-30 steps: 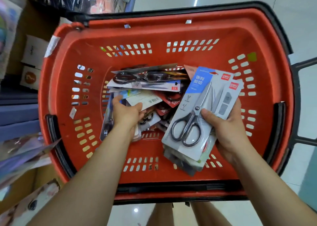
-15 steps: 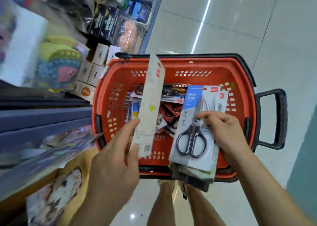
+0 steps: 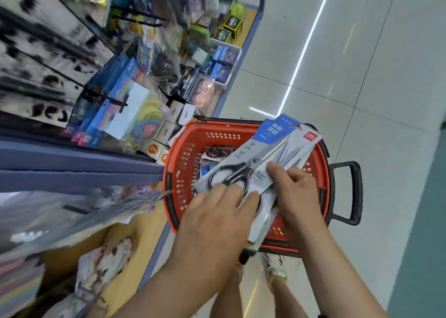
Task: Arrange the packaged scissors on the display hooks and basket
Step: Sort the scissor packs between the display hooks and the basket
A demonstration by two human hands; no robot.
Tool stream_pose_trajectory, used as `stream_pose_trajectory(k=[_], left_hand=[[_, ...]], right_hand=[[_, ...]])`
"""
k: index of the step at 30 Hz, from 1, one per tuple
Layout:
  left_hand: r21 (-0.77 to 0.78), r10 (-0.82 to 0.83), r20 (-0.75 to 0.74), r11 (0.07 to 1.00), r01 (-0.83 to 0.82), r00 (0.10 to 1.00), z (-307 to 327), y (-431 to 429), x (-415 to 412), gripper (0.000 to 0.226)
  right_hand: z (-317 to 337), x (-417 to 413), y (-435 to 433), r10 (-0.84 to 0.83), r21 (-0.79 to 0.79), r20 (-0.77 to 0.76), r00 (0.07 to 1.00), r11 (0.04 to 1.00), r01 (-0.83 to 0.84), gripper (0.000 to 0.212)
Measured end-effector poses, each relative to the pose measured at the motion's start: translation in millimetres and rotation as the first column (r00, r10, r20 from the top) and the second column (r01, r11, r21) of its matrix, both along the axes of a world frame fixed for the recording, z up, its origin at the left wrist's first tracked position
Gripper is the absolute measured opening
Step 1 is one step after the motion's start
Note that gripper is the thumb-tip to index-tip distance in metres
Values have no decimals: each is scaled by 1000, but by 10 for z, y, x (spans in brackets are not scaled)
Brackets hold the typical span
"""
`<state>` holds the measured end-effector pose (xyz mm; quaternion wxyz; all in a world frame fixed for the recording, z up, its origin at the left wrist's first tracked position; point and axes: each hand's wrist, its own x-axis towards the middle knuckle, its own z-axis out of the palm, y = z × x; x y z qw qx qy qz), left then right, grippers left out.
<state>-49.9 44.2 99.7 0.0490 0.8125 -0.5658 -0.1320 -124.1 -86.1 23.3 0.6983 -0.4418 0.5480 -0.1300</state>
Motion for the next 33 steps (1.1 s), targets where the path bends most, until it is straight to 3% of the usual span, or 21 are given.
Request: stream_pose_trajectory(k=[2, 3, 5, 7, 10, 12, 14, 16, 18, 21, 24, 27, 29, 33], left_hand=[[-21, 173, -254, 983, -184, 952, 133, 67, -30, 56], [-40, 295, -369, 942, -332, 882, 235, 90, -19, 54], [-41, 511, -467, 803, -594, 722, 448, 99, 27, 47], [60, 641, -504, 694, -717, 579, 657, 86, 48, 52], [190, 615, -750, 550, -813, 241, 1002, 116, -41, 33], [242, 544, -838, 420, -875, 30, 1229, 197, -143, 31], [252, 482, -872, 305, -918, -80, 1448, 332, -246, 35], [229, 432, -894, 210, -950, -120, 1654, 486, -348, 41], [197, 414, -902, 140, -970, -123, 1848, 660, -455, 38], [176, 371, -918, 70, -982, -138, 2102, 943, -634, 37], [131, 356, -928, 39, -991, -109, 2257, 1302, -818, 31], [79, 412, -910, 41, -996, -55, 2393, 1713, -998, 26], [22, 401, -916, 1, -1000, -19, 2496, 1999, -1085, 11], [-132, 262, -963, -269, -954, 60, 2760, 2647, -1144, 18]], right_hand=[[185, -38, -71, 64, -67, -2, 998, 996, -64, 64], [290, -61, -110, 93, -88, 9, 996, 992, -92, 67], [556, -88, -166, 143, -126, 49, 989, 983, -136, 65], [839, -113, -170, 194, -168, 91, 977, 970, -177, 58], [1319, -133, -86, 264, -206, 150, 953, 951, -231, 35], [1631, -143, -7, 318, -251, 185, 930, 930, -268, 43], [1913, -151, 100, 376, -299, 222, 900, 905, -304, 31], [2168, -167, 223, 423, -313, 233, 876, 885, -344, 17], [2389, -172, 375, 495, -312, 244, 834, 854, -416, 22], [2664, -185, 623, 616, -331, 216, 758, 776, -537, 35], [2892, -167, 898, 716, -391, 225, 660, 687, -612, 27], [3096, -131, 1218, 829, -466, 212, 517, 551, -692, 24], [3240, -128, 1454, 901, -517, 187, 391, 429, -741, 25], [3541, -189, 2006, 980, -602, 89, 178, 195, -774, 32]])
